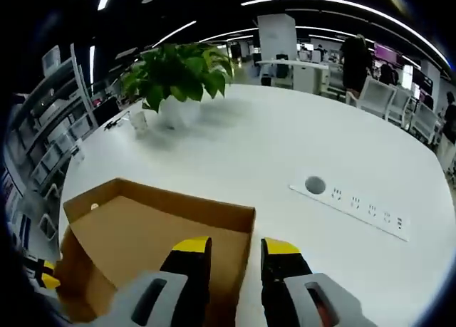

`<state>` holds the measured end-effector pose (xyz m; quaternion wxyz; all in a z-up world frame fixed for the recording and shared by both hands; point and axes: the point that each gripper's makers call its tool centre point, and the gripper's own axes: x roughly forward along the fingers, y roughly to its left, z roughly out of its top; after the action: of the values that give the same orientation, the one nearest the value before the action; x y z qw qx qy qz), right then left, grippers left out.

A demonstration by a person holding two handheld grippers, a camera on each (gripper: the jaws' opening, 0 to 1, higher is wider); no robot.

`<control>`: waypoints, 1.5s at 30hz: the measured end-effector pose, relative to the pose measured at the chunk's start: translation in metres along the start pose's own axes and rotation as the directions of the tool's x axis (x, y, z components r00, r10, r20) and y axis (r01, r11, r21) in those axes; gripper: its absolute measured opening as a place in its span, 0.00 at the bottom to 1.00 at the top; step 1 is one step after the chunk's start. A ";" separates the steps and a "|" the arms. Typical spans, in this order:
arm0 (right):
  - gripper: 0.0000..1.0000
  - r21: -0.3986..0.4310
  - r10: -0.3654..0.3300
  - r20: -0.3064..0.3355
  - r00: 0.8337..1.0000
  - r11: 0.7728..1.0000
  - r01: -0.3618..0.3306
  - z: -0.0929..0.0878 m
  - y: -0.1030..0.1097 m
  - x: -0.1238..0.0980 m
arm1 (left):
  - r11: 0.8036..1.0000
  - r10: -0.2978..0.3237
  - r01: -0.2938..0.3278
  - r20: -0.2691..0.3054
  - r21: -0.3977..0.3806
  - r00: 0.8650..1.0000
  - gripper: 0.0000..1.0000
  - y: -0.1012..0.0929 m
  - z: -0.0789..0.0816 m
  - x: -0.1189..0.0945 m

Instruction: Operate the shoe box by opening the lid, removing the specified soft item, and placing it in the target area until the item is outside and the box remains undamaged.

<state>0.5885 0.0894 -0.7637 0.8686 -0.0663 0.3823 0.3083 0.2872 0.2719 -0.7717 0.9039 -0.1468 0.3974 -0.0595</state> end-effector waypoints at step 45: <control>0.00 -0.158 -0.070 0.070 0.995 0.984 0.080 0.032 0.007 -0.047 | 0.999 0.023 -0.022 -0.005 0.033 1.000 0.10 0.002 -0.001 0.000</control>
<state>0.5803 0.0830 -0.7068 0.8832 -0.1404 0.3252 0.3073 0.2862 0.2732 -0.7733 0.9056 -0.1271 0.4007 -0.0564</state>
